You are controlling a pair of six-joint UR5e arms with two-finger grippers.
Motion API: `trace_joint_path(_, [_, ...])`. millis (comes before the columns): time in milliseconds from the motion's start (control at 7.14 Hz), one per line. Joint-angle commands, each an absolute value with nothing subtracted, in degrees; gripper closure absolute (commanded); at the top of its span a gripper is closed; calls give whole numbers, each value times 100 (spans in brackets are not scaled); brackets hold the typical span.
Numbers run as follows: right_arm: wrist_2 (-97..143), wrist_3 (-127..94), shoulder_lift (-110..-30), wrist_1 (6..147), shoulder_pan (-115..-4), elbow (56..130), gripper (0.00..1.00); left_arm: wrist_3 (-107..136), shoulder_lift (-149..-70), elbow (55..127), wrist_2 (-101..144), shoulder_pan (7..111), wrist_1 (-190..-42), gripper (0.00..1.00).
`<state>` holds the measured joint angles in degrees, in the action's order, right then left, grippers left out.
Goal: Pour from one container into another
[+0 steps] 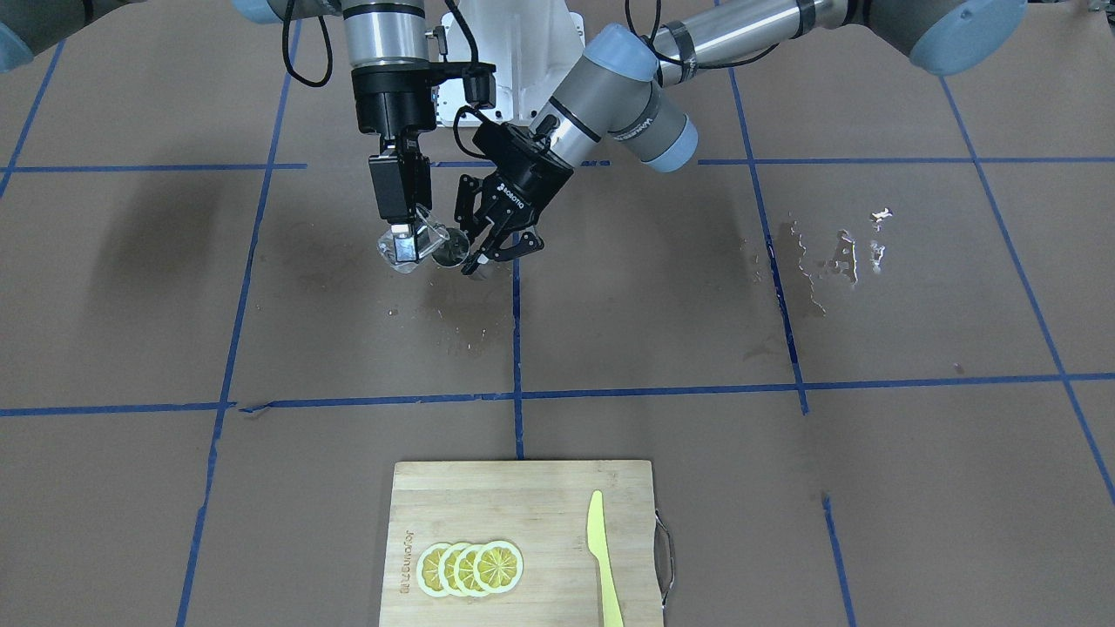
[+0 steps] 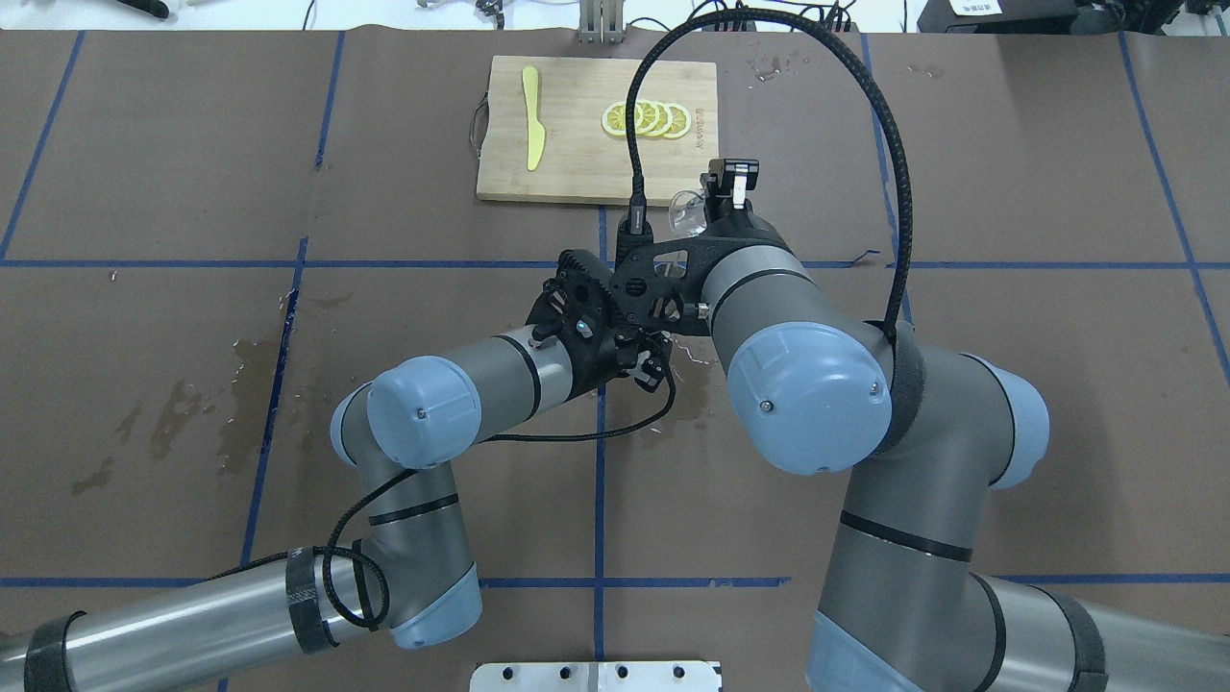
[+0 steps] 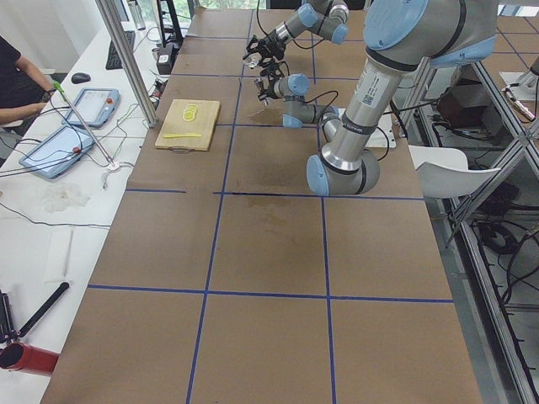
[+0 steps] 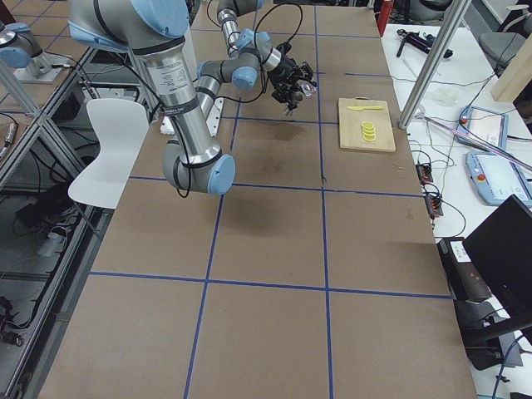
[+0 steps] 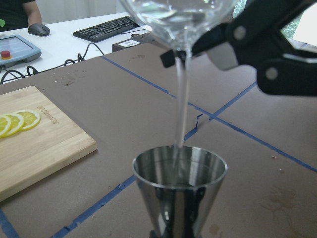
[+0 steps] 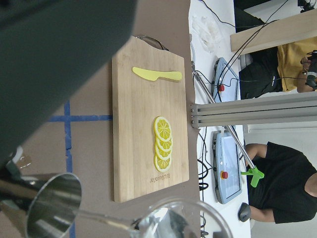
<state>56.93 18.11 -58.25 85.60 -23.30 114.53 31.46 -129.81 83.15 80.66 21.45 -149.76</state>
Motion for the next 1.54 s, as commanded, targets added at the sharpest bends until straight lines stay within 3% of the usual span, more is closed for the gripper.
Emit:
trace_joint_path(0, [5582,1898,-5810,8561,-2329,11452,100,3146,-12981,8314,8068,2145,-14977,100])
trace_joint_path(1401, [5071,2356,-5722,8763,-2075,11505,100,3146,-12973,8314,8068,2145,-15037,100])
